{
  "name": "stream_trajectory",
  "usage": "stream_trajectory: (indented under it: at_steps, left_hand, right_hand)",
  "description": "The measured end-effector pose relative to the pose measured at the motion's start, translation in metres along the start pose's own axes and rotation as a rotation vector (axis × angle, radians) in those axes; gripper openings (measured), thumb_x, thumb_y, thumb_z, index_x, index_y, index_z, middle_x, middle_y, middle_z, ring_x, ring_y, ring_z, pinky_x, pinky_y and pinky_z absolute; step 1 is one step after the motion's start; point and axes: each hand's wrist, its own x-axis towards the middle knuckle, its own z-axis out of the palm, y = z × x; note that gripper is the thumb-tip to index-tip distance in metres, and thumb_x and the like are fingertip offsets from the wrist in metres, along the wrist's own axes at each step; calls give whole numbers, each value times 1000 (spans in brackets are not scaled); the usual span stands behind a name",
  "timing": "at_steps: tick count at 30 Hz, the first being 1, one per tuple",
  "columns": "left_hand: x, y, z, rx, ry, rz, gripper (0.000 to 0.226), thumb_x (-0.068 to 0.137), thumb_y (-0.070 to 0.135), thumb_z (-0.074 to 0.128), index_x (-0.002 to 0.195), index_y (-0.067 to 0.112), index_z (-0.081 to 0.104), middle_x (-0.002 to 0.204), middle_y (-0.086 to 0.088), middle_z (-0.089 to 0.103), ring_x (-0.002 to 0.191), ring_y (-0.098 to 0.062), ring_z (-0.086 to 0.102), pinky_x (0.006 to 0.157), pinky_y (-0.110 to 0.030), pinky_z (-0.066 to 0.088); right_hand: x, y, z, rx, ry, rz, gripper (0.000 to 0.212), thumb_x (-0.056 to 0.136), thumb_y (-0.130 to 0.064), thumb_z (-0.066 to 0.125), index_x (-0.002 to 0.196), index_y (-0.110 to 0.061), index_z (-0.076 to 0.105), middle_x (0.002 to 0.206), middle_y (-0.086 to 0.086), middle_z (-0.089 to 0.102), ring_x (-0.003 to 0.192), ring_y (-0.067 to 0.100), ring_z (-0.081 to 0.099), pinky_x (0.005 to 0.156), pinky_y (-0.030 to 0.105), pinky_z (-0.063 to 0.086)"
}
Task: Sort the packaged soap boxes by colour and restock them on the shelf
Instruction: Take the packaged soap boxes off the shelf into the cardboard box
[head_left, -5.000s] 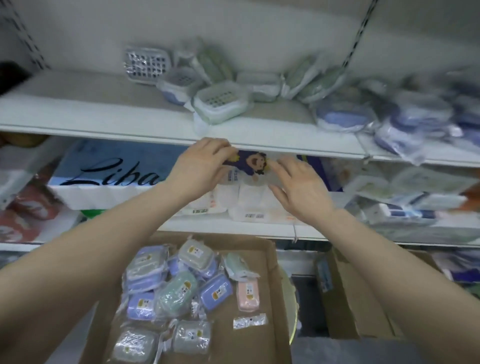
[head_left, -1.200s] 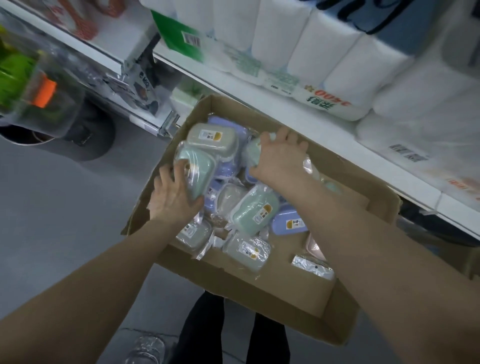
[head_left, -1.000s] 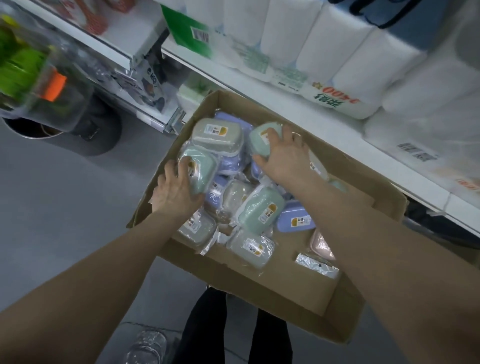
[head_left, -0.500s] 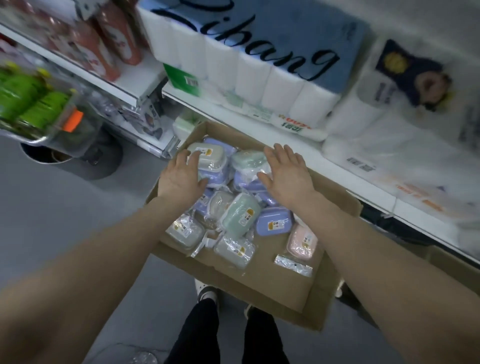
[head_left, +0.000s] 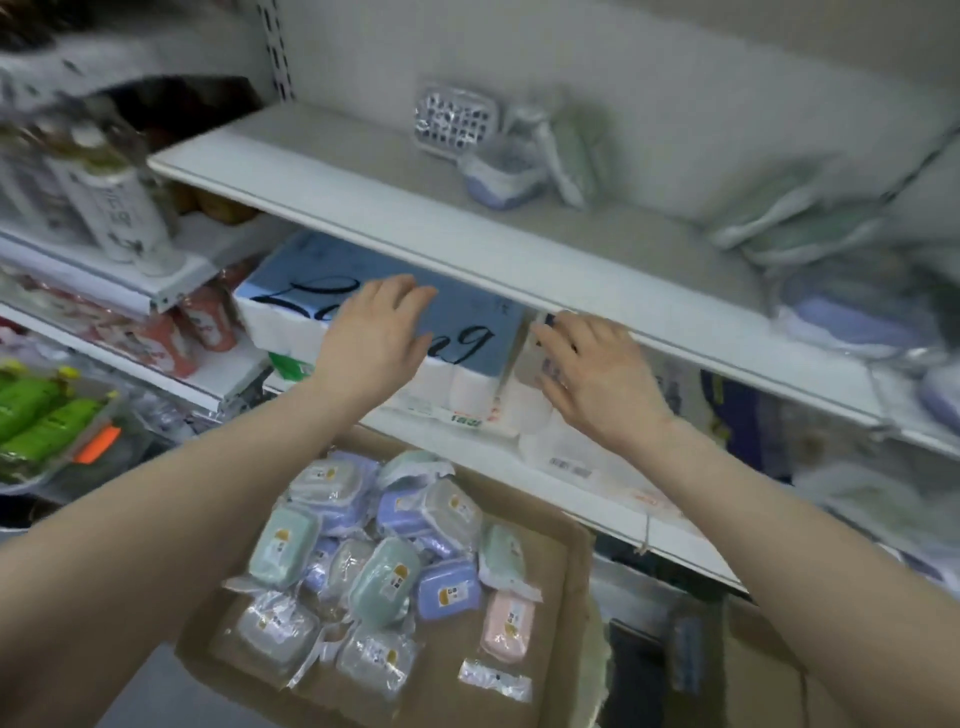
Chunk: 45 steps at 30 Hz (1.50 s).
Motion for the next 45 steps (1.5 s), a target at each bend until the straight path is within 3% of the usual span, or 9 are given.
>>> stream_trajectory:
  at_steps: [6,13,19,26,29,33,36,41,45]
  left_hand:
    - [83,33,-21,14,83,29,54,84,29,66,131,8,51,127,-17,53,109,-39,52,88,-48,47]
    - [159,31,3,3,-60,9,64,90,36,60,144,13,36,152,-16,31,138,-36,30,109,-48,34]
    - [211,10,25,66,-174,29,64,92,39,55,146,14,33,148,-15,39,142,-32,26,114,-44,24]
    - [207,-24,21,-93,-141,-4,43,89,40,60,121,11,59,117,-14,57,102,-33,56,84,-35,48]
    - [190,-37,11,-180,-112,12,36,91,29,59,120,8,60,117,-16,56,98,-35,58,81,-37,46]
    - [175,-49,-4,-334,-18,-33,24,94,19,54,114,6,60,108,-13,57,92,-30,55,72,-33,37]
    - [171,-50,-12,-434,54,-183,21,100,22,45,100,6,58,95,-12,60,85,-27,52,68,-32,31]
    - [170,-53,-11,-767,-55,-661,42,100,43,30,115,11,53,112,-17,61,102,-35,58,91,-49,49]
    - [163,-48,-13,-479,-33,-818,55,101,49,22,123,9,53,121,-20,58,111,-38,53,94,-43,42]
  right_hand:
    - [23,58,-37,-47,172,65,47,91,-37,52,129,-10,57,121,18,59,100,38,57,82,43,46]
    - [70,92,-38,-86,102,208,59,90,-45,46,138,-10,48,133,21,54,106,40,57,85,44,46]
    - [132,115,-27,51,38,399,69,94,-41,55,152,-17,27,148,14,36,126,36,42,96,43,39]
    - [200,140,4,315,-72,586,86,90,-49,59,155,-16,12,154,17,26,138,36,33,109,44,34]
    - [212,140,17,406,-135,586,94,87,-57,58,156,-17,8,157,15,25,142,34,28,112,46,32]
    - [212,130,22,484,-135,603,95,80,-59,66,153,-20,19,147,18,36,131,37,43,106,42,40]
    - [202,122,15,519,-93,616,84,78,-54,71,144,-19,33,132,15,40,116,36,53,91,34,42]
    - [176,113,-8,344,-68,555,56,79,-48,61,121,-14,46,116,9,45,97,35,58,72,32,38]
    - [147,111,-21,54,-7,327,52,74,-41,66,110,-6,54,110,15,49,97,35,52,68,37,40]
